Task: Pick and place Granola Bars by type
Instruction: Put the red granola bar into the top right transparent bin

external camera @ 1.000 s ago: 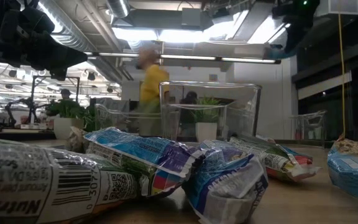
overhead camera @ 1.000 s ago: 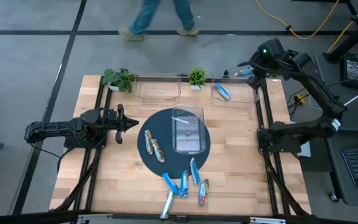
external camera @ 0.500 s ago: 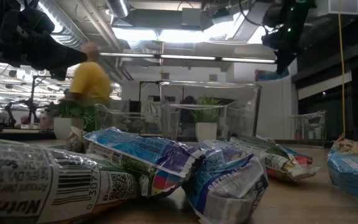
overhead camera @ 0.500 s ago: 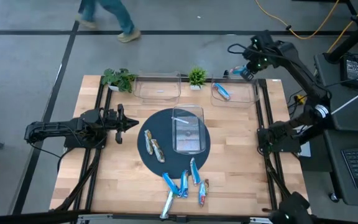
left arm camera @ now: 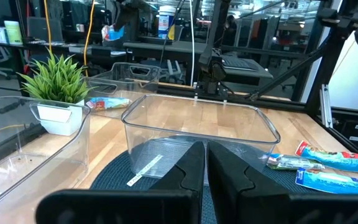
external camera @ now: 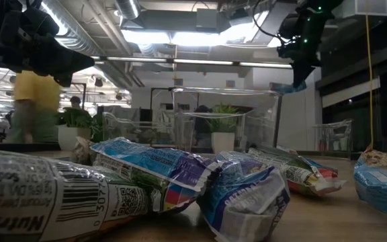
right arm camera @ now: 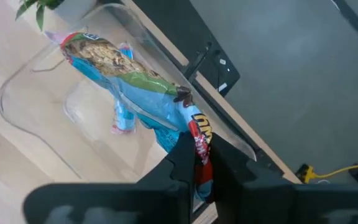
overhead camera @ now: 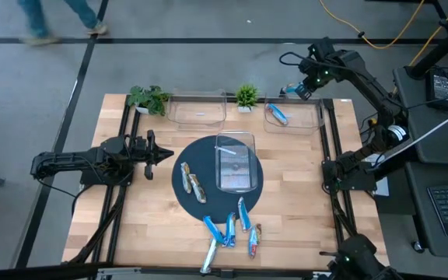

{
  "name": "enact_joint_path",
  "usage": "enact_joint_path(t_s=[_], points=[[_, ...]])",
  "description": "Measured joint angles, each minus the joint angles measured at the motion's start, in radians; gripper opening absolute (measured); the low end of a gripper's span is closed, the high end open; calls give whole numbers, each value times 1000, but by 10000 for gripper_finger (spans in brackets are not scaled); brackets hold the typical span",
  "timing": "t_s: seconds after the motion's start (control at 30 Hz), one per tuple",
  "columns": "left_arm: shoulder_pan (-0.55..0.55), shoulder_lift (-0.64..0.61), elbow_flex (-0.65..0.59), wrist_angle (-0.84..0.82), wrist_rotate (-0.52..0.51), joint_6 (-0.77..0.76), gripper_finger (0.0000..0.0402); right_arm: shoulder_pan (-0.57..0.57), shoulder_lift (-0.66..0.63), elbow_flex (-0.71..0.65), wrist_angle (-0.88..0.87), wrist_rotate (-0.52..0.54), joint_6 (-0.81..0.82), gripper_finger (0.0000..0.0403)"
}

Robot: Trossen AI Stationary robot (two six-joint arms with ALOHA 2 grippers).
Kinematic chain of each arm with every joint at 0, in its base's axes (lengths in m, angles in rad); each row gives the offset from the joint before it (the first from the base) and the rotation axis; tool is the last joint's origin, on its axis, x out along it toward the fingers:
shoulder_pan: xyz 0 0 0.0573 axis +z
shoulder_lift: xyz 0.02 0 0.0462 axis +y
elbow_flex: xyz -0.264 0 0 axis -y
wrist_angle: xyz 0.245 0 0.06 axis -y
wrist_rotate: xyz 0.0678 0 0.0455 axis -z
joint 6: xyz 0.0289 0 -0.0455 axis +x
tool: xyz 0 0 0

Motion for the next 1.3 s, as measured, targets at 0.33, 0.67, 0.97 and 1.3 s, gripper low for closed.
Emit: enact_joint_path(t_s=[0.33, 0.67, 0.97, 1.3], points=[[0, 0, 0, 0, 0, 0, 11, 19, -45, -252, 136, -29, 42, 39], [0, 0, 0, 0, 0, 0, 11, 19, -46, -466, 288, -31, 50, 39], [0, 0, 0, 0, 0, 0, 10, 19, -46, -521, 341, -31, 51, 39], [0, 0, 0, 0, 0, 0, 10, 20, -46, -503, 349, -30, 51, 87]])
